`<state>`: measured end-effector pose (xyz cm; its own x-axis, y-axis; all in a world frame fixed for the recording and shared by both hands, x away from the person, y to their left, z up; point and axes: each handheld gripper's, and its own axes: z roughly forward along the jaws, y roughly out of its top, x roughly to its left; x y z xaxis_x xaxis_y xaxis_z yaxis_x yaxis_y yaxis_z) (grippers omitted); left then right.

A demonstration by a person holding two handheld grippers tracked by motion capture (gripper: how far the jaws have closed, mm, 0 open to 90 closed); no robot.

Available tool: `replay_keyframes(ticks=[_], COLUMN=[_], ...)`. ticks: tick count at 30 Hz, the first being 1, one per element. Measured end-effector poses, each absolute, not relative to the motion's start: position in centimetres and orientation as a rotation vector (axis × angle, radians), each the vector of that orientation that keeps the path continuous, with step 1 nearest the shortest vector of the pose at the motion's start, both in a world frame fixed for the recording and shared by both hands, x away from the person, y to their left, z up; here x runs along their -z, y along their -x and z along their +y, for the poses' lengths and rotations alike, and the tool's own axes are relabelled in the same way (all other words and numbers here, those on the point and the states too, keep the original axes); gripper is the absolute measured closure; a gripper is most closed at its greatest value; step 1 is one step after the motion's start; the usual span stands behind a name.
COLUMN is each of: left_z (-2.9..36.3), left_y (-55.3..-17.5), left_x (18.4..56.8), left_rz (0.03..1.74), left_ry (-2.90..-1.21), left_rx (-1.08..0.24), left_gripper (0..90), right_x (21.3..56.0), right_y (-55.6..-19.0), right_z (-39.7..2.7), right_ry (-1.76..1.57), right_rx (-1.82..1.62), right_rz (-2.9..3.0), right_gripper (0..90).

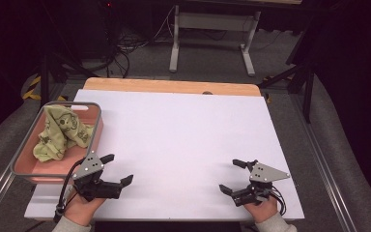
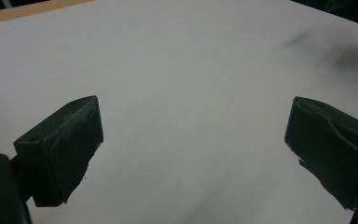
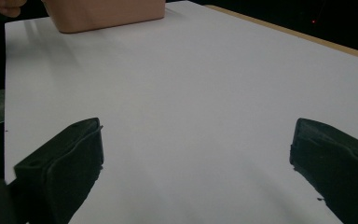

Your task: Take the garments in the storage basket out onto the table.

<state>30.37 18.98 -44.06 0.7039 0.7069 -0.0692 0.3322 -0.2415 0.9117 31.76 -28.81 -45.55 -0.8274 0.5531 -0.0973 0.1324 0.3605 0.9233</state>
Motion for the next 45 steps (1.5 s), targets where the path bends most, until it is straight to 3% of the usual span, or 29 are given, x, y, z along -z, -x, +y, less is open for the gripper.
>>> replay_keyframes(ticks=[12, 22, 35, 45], left_z=[20.9, 22.6, 24.9, 26.7], left_y=[-30.2, -30.5, -31.1, -31.6], left_x=[42.0, 40.3, 39.1, 38.0], left_rz=[0.821, 0.875, 0.946, 1.028], left_ry=[-1.8, -1.78, -1.748, -1.737], left_rx=[-0.456, -0.581, -0.601, -0.698], left_gripper=[4.6, 4.6, 4.7, 4.6], right_x=[45.6, 45.6, 45.7, 45.7], right_y=[-31.8, -31.8, -31.8, -31.8], right_z=[-28.6, -28.5, -28.3, -28.3], right_ry=[-0.604, -0.602, -0.597, -0.595], right_rx=[-1.461, -1.457, -1.441, -1.443], right_rz=[2.246, 2.248, 2.261, 2.266], right_gripper=[3.2, 3.2, 3.2, 3.2])
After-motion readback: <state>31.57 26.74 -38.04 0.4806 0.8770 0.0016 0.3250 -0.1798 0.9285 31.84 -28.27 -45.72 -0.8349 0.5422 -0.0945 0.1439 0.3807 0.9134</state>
